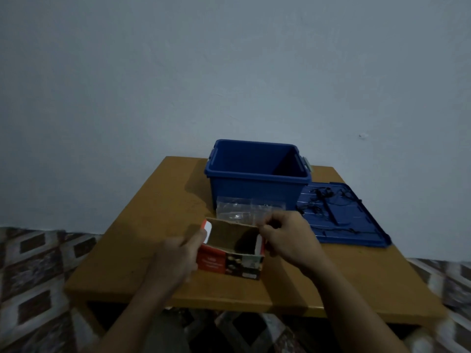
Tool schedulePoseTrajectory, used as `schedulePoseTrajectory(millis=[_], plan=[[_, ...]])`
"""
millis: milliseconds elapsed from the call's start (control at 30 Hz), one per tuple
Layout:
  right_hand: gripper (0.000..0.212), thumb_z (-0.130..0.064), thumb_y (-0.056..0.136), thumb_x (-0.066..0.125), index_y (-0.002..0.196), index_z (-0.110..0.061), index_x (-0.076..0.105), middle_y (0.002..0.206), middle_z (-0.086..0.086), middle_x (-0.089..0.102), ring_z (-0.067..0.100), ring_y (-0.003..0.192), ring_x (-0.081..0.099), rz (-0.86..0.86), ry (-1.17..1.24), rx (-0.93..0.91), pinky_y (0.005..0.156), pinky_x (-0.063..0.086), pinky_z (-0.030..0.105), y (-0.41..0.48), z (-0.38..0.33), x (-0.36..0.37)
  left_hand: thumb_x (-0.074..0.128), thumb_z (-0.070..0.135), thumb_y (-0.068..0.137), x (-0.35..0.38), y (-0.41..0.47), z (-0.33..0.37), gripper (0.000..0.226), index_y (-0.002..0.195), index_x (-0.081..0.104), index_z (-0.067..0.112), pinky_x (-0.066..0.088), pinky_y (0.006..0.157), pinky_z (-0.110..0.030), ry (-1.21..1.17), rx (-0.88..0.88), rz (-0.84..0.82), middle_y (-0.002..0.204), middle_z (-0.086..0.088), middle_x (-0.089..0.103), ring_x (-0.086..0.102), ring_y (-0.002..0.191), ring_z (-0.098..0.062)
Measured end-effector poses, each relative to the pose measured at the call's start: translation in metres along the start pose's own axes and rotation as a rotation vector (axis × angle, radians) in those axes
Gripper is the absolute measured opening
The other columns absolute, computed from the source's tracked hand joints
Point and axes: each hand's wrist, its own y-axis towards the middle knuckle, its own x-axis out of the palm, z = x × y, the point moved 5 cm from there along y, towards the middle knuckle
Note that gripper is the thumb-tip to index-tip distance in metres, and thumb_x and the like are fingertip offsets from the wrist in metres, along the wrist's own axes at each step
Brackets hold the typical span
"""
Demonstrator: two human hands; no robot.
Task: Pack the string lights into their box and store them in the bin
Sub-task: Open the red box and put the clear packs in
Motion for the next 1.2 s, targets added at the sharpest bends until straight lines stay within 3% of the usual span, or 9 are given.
schedulePoseTrajectory(millis=[100, 267, 533, 700, 1000, 1200], plan=[[0.014, -0.026, 0.097, 0.061, 0.090, -0.016, 0.066, 0.084, 0.005, 0.073, 0.020, 0.072, 0.072, 0.098, 0.017, 0.073, 0.066, 0.063, 0.044, -0.003, 0.017, -0.014, 0.054, 0.049, 0.097, 0.014, 0.007, 0.002, 0.037, 0.094, 0.066, 0.015, 0.059, 0.062, -0.037, -0.011, 0.033, -0.037, 0.082, -0.008, 0.074, 0.073, 0.071, -0.021], [0.026, -0.040, 0.098, 0.059, 0.088, -0.017, 0.067, 0.086, 0.007, 0.072, 0.026, 0.079, 0.072, 0.160, 0.125, 0.155, 0.071, 0.061, 0.055, -0.003, 0.034, -0.019, 0.052, 0.046, 0.099, 0.032, 0.018, 0.011, 0.035, 0.096, 0.066, 0.013, 0.061, 0.067, -0.040, -0.025, 0.021, -0.094, 0.086, -0.010, 0.074, 0.073, 0.073, -0.022], [0.029, -0.040, 0.098, 0.059, 0.081, -0.019, 0.069, 0.080, 0.005, 0.072, 0.024, 0.078, 0.072, 0.303, 0.196, 0.145, 0.072, 0.059, 0.056, 0.008, 0.040, -0.021, 0.057, 0.049, 0.096, 0.044, 0.029, 0.015, 0.041, 0.115, 0.057, 0.013, 0.063, 0.069, -0.033, -0.239, -0.121, -0.149, 0.095, -0.014, 0.071, 0.076, 0.079, -0.025], [0.031, -0.039, 0.100, 0.056, 0.081, -0.020, 0.070, 0.079, 0.004, 0.072, 0.022, 0.078, 0.070, 0.276, 0.185, 0.139, 0.072, 0.059, 0.055, 0.009, 0.040, -0.020, 0.047, 0.050, 0.100, 0.040, 0.027, 0.019, 0.042, 0.107, 0.063, 0.012, 0.053, 0.054, -0.029, -0.030, -0.058, -0.135, 0.090, -0.010, 0.074, 0.072, 0.070, -0.021], [0.038, -0.042, 0.099, 0.056, 0.082, -0.011, 0.069, 0.081, 0.016, 0.071, 0.037, 0.080, 0.069, 0.200, 0.164, 0.111, 0.073, 0.056, 0.062, -0.003, 0.045, -0.023, 0.041, 0.044, 0.103, 0.033, 0.025, 0.019, 0.029, 0.087, 0.055, 0.025, 0.049, 0.051, -0.026, 0.212, 0.008, -0.137, 0.084, -0.006, 0.072, 0.069, 0.059, -0.019], [0.038, -0.042, 0.099, 0.055, 0.084, -0.011, 0.069, 0.081, 0.011, 0.072, 0.032, 0.079, 0.071, 0.155, 0.201, 0.113, 0.074, 0.057, 0.060, -0.007, 0.048, -0.025, 0.036, 0.048, 0.104, 0.033, 0.021, 0.023, 0.034, 0.088, 0.056, 0.026, 0.049, 0.054, -0.027, 0.242, 0.022, -0.181, 0.085, -0.006, 0.072, 0.070, 0.062, -0.020]])
